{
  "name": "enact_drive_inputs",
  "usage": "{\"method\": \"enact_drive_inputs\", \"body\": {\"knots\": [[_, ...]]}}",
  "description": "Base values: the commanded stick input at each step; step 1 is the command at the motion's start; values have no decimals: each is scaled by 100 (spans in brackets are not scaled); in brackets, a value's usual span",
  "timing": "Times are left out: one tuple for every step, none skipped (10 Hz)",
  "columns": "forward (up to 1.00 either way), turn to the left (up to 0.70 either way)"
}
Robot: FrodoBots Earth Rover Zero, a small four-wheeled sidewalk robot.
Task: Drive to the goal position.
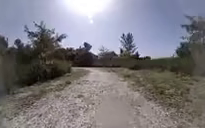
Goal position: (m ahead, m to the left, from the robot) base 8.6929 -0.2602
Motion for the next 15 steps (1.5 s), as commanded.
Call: {"method": "enact_drive_inputs", "body": {"knots": [[70,0],[70,0],[70,0],[70,0],[70,0],[70,0],[70,0],[70,0],[70,0],[70,0],[70,0],[70,0],[70,0],[70,0],[70,0]]}}
